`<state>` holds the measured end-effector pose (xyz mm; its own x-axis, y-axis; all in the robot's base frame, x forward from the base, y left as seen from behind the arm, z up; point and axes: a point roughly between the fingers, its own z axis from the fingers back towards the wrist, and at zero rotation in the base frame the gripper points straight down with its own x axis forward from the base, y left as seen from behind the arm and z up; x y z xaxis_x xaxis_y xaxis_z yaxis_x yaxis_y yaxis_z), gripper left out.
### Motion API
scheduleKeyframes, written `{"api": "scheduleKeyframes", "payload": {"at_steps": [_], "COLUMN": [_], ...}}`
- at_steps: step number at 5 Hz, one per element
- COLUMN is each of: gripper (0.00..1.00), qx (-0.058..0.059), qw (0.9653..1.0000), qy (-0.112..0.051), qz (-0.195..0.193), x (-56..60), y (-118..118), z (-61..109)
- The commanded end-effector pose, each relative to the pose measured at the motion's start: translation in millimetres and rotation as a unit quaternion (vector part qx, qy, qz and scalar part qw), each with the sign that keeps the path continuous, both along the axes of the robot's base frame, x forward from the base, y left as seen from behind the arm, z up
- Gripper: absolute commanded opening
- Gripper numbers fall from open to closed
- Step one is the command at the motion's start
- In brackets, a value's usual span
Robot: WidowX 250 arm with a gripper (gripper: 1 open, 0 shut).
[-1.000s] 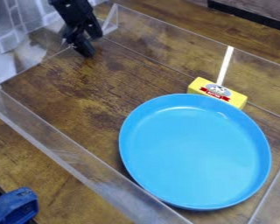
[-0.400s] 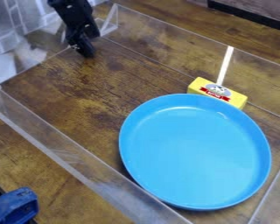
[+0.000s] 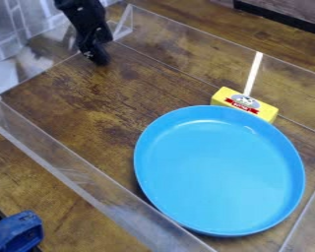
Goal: Remove the green object from inside the blue tray and put it on the table
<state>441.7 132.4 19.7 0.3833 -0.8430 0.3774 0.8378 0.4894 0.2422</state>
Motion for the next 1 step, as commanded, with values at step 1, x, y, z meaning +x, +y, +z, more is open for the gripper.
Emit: {"api": "scheduleKeyframes", "payload": {"at_steps": [1], "gripper": [1.00], "qx": [-0.008], "qw": [0.9981], "qy": [0.016], "qz": [-0.058], "x": [-2.4], "y": [-38.1], "z": [-11.9]}}
